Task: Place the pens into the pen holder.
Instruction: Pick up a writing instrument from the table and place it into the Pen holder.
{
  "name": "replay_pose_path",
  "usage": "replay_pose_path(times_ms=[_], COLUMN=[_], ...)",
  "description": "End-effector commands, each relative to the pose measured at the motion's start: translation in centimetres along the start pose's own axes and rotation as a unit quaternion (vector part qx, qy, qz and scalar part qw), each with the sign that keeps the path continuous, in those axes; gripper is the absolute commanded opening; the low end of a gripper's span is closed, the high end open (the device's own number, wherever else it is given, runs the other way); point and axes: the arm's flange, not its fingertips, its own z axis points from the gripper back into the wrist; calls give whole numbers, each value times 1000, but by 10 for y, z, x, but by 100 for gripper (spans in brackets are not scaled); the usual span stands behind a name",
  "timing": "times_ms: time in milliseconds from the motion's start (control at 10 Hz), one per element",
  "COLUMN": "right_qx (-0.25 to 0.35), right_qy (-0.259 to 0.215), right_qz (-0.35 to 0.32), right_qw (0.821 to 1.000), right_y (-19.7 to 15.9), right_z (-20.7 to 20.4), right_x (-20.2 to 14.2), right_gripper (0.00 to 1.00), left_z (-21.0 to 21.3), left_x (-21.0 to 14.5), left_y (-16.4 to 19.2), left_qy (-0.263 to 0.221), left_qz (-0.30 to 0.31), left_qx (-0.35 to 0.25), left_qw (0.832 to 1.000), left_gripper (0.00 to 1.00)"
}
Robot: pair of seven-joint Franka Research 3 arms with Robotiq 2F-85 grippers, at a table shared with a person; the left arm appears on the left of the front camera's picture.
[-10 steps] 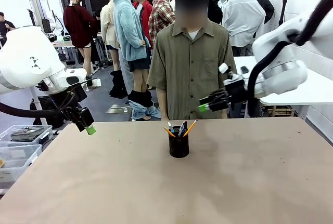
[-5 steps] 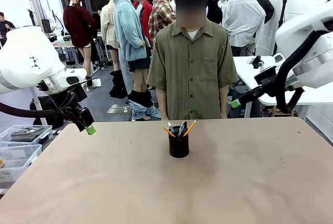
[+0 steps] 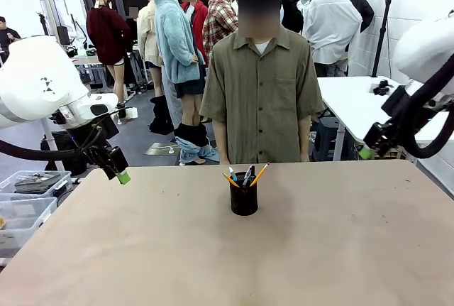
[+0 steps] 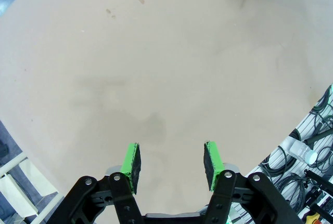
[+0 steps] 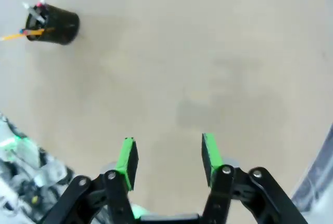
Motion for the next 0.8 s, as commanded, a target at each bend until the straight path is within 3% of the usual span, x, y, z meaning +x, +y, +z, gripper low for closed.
replay_pose_path(times_ms=[0, 200, 300, 700], right_qx=[17, -9, -6, -6], right_qy=[70, 56, 64, 64], right_qz=[-69, -96, -70, -70], right_qw=[995, 994, 996, 996], right_y=[10, 10, 2, 2], right_z=[25, 28, 19, 19], right_x=[11, 7, -3, -3], right_gripper=[63, 63, 63, 63], left_z=[1, 1, 1, 1], left_x=[-1, -1, -1, -1], left_y=[1, 1, 1, 1], left_qy=[3, 3, 3, 3], left_qz=[1, 1, 1, 1], left_qx=[5, 5, 5, 5], left_qw=[1000, 1000, 1000, 1000], left_gripper=[64, 64, 64, 64])
